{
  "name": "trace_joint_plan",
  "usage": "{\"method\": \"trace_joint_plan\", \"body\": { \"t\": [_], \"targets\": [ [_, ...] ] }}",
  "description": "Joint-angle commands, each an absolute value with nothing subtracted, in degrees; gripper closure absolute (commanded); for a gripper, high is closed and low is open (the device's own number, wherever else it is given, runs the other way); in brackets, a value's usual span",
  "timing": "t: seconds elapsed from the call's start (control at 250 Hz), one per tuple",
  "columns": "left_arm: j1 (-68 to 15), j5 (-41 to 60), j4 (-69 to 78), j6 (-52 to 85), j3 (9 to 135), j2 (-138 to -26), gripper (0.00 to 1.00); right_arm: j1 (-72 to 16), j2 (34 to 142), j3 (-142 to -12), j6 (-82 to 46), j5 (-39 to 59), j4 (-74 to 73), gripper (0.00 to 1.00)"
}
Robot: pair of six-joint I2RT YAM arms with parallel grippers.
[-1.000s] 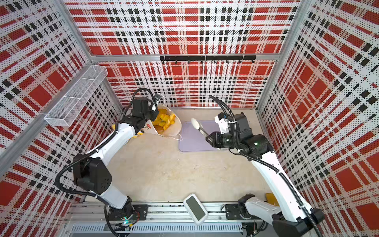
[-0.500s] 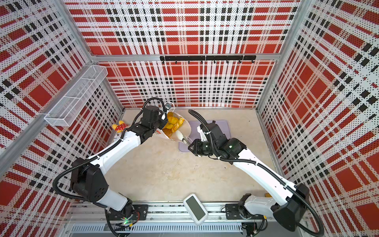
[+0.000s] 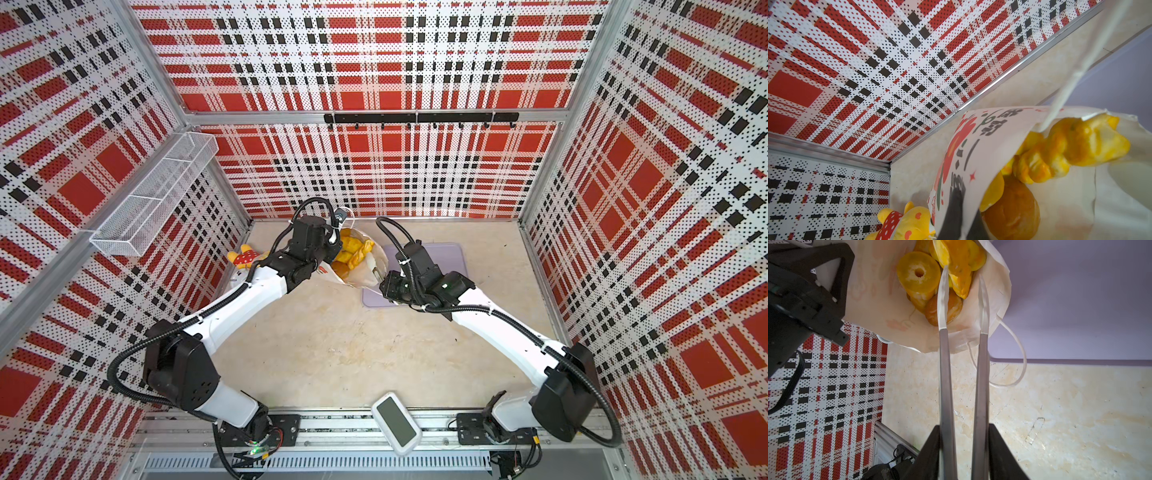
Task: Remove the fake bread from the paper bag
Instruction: 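Pinch the twisted yellow loaf inside the bag with the tongs in the right gripper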
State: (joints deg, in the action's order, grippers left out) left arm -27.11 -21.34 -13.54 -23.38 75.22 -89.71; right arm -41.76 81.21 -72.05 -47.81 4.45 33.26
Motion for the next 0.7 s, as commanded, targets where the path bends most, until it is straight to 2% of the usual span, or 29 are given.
{"method": "trace_joint_plan", "body": {
  "t": [0.0, 0.456, 0.544, 0.696],
  "targets": [
    [-27.85, -22.49, -14.14, -22.41, 76.11, -88.64, 1.00, -41.83, 82.29, -75.90, -47.28, 3.16, 28.28, 0.62],
    [-31.00, -26.51, -12.18, -26.96, 73.44, -88.87, 1.00, -41.22, 88.99, -82.19, -45.83, -1.05, 32.82, 0.57],
    [-31.70, -27.33, -10.84, -27.86, 71.96, -88.52, 1.00, -41.04, 89.96, -82.22, -46.00, -0.98, 32.60, 0.61],
    [-31.80, -27.59, -9.31, -28.69, 69.56, -87.44, 1.00, -41.11, 89.20, -80.99, -46.23, 0.13, 31.75, 0.74]
  ]
}}
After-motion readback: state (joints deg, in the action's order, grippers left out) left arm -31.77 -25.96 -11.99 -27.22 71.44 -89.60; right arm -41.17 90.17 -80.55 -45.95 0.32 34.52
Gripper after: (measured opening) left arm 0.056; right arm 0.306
